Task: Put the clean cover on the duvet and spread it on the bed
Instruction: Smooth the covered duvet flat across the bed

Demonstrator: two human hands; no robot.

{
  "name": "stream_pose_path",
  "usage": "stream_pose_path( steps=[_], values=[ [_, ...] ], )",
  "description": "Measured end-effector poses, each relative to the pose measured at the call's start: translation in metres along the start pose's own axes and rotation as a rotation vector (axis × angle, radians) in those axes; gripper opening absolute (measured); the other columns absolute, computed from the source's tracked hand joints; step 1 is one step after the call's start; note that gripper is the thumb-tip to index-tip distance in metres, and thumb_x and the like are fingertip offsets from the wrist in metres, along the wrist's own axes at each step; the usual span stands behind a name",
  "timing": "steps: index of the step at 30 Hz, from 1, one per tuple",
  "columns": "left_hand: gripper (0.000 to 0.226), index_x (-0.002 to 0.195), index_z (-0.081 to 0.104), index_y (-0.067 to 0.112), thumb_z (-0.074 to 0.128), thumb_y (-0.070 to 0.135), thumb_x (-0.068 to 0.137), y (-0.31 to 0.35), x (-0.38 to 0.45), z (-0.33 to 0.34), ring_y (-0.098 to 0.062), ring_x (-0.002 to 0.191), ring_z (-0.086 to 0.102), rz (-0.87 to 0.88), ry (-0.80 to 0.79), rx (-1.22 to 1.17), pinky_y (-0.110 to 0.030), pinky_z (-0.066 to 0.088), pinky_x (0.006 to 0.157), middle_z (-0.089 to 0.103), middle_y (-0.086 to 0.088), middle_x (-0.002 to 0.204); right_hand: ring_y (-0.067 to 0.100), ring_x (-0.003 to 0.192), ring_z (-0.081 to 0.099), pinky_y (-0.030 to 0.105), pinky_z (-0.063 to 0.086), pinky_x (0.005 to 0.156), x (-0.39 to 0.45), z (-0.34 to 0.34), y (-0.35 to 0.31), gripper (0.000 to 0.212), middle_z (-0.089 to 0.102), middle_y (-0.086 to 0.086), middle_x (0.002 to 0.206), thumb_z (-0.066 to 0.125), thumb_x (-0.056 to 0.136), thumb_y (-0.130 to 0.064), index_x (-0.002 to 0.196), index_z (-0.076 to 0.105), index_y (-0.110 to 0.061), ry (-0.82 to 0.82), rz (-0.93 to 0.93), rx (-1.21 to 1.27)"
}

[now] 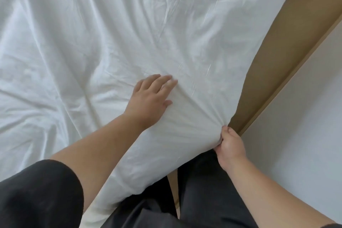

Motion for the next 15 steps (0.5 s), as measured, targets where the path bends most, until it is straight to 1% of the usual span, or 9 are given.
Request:
stream_pose_path(
  steps=[2, 4, 6, 7, 9, 11, 12, 13, 15],
  values=[
    [0.05, 0.14, 0.057, 0.028, 0.07, 0.03, 0.091, 0.006, 0.026, 0.01, -0.033, 0.139, 0.035, 0.023, -0.075, 0.037, -0.045, 0.016, 0.116, 0.047, 0.0, 0.152, 0.02, 0.111, 0.065, 0.044, 0.05, 0.103, 0.0, 0.002, -0.002, 0.028, 0.074, -0.003, 0.109, 0.047, 0.106, -0.036, 0.099, 0.072, -0.024, 0.078, -0.018, -0.093],
    [0.031, 0.123, 0.07, 0.029, 0.069, 0.028, 0.091, 0.011, 0.041, 0.018, -0.034, 0.136, 0.037, 0.089, -0.122, 0.102, -0.043, 0.013, 0.114, 0.052, 0.0, 0.146, 0.02, 0.103, 0.06, 0.045, 0.049, 0.104, -0.001, -0.004, -0.004, 0.03, 0.068, -0.004, 0.101, 0.045, 0.104, -0.039, 0.088, 0.067, -0.026, 0.167, -0.063, -0.186],
    [0.015, 0.103, 0.076, 0.021, 0.074, 0.02, 0.087, 0.018, 0.047, 0.023, -0.037, 0.126, 0.049, 0.205, -0.103, 0.2, -0.046, 0.024, 0.112, 0.062, -0.002, 0.131, 0.021, 0.093, 0.059, 0.04, 0.052, 0.09, -0.004, -0.012, -0.008, 0.035, 0.064, -0.005, 0.091, 0.042, 0.104, -0.042, 0.08, 0.063, -0.028, 0.209, -0.117, -0.264],
    [0.015, 0.099, 0.076, 0.017, 0.077, 0.017, 0.084, 0.023, 0.048, 0.024, -0.038, 0.12, 0.055, 0.257, -0.068, 0.217, -0.049, 0.033, 0.109, 0.065, -0.004, 0.124, 0.022, 0.091, 0.061, 0.038, 0.053, 0.085, -0.006, -0.016, -0.01, 0.036, 0.065, -0.006, 0.088, 0.041, 0.104, -0.042, 0.08, 0.063, -0.028, 0.21, -0.136, -0.299],
    [0.03, 0.111, 0.073, 0.014, 0.079, 0.019, 0.082, 0.033, 0.049, 0.024, -0.037, 0.116, 0.06, 0.338, 0.004, 0.182, -0.051, 0.042, 0.105, 0.067, -0.005, 0.122, 0.024, 0.095, 0.067, 0.038, 0.058, 0.087, -0.011, -0.021, -0.01, 0.036, 0.07, -0.007, 0.089, 0.041, 0.106, -0.036, 0.085, 0.066, -0.024, 0.156, -0.164, -0.299],
    [0.04, 0.126, 0.067, 0.016, 0.073, 0.026, 0.088, 0.044, 0.049, 0.029, -0.036, 0.123, 0.057, 0.427, 0.017, 0.15, -0.052, 0.039, 0.109, 0.063, -0.003, 0.132, 0.028, 0.099, 0.067, 0.045, 0.057, 0.095, -0.017, -0.025, -0.011, 0.037, 0.073, -0.001, 0.097, 0.042, 0.108, -0.028, 0.084, 0.069, -0.02, 0.059, -0.184, -0.277],
    [0.038, 0.126, 0.068, 0.019, 0.071, 0.027, 0.09, 0.05, 0.05, 0.032, -0.036, 0.124, 0.056, 0.477, 0.017, 0.141, -0.054, 0.038, 0.11, 0.062, -0.002, 0.134, 0.029, 0.098, 0.066, 0.048, 0.056, 0.097, -0.02, -0.027, -0.013, 0.037, 0.072, 0.003, 0.098, 0.043, 0.108, -0.025, 0.082, 0.069, -0.019, 0.01, -0.194, -0.281],
    [0.031, 0.12, 0.072, 0.021, 0.073, 0.025, 0.089, 0.056, 0.051, 0.035, -0.036, 0.123, 0.057, 0.517, 0.024, 0.136, -0.054, 0.039, 0.109, 0.064, -0.001, 0.131, 0.029, 0.094, 0.065, 0.05, 0.055, 0.098, -0.023, -0.03, -0.016, 0.037, 0.071, 0.006, 0.096, 0.044, 0.108, -0.023, 0.079, 0.067, -0.017, -0.033, -0.207, -0.3],
    [0.014, 0.096, 0.076, 0.022, 0.078, 0.015, 0.084, 0.064, 0.054, 0.037, -0.033, 0.11, 0.06, 0.569, 0.068, 0.154, -0.051, 0.042, 0.105, 0.069, 0.001, 0.115, 0.028, 0.09, 0.063, 0.054, 0.054, 0.097, -0.026, -0.035, -0.022, 0.036, 0.068, 0.012, 0.092, 0.046, 0.107, -0.02, 0.077, 0.065, -0.014, -0.1, -0.235, -0.35]
  ],
)
Point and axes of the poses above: each hand's wrist, its own x-axis towards the middle knuckle, its own z-axis out of the palm, y = z × x, the point moved 6 cm from there along x, towards the middle knuckle
